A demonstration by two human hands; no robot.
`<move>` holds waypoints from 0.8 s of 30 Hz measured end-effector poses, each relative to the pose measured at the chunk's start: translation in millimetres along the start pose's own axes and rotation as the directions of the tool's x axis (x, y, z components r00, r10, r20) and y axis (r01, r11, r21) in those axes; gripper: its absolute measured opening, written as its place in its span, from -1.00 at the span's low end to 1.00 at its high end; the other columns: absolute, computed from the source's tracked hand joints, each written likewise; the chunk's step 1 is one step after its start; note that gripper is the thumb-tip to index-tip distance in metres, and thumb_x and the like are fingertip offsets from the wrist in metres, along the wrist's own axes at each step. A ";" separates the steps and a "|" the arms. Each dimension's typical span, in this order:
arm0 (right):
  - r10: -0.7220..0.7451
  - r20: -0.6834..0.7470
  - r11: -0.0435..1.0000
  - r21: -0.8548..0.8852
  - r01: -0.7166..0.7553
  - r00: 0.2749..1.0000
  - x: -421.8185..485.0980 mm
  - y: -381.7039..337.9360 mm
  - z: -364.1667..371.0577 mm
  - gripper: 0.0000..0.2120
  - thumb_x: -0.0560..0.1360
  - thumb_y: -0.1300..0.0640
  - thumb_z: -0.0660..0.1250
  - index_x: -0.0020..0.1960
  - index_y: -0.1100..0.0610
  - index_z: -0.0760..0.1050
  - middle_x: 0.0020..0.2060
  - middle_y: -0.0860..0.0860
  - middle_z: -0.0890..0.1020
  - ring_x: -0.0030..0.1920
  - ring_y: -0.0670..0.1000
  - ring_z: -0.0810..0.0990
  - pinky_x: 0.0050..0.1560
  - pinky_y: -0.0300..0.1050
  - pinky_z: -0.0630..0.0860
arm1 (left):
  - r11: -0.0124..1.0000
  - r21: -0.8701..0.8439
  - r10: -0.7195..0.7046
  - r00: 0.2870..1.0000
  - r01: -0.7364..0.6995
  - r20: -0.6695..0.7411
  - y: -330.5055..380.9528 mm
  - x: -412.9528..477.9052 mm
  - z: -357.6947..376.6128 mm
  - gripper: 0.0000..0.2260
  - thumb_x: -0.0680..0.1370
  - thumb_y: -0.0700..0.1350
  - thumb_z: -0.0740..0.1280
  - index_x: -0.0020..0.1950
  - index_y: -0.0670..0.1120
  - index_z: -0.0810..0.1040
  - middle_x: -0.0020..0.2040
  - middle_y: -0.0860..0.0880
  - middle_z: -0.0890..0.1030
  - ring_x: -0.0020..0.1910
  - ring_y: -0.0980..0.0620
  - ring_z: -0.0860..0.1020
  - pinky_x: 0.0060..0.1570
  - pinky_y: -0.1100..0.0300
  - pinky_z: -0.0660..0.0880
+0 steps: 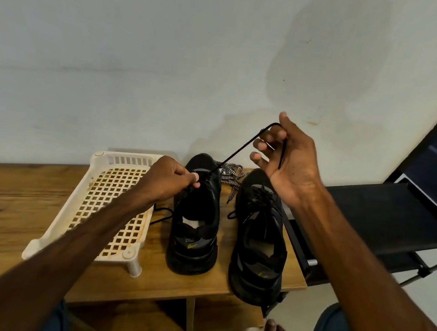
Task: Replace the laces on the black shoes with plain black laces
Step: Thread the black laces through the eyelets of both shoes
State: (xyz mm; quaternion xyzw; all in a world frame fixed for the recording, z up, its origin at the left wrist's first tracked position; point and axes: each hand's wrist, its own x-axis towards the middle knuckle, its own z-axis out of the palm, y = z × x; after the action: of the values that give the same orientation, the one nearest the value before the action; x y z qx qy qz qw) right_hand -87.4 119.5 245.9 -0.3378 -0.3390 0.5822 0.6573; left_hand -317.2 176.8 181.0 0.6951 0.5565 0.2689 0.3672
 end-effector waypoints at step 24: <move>0.051 0.055 0.985 -0.170 -0.041 0.997 -0.1 17.9 11.6 -0.56 0.64 -0.15 0.29 -0.35 0.03 0.37 -0.37 -0.06 0.38 -0.35 -0.03 0.38 -0.38 -0.15 0.33 | 1.000 0.014 0.005 1.000 -0.005 0.007 2.6 -3.4 1.2 -0.82 0.59 -0.01 0.42 -0.15 0.00 0.76 -0.18 -0.17 0.73 0.06 -0.24 0.66 0.09 0.09 0.54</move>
State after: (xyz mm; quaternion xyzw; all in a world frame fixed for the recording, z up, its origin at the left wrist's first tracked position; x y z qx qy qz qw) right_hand -106.7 121.6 237.2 -0.3827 -0.3985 0.5762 0.6023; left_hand -315.5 172.9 182.5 0.7001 0.5553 0.2635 0.3634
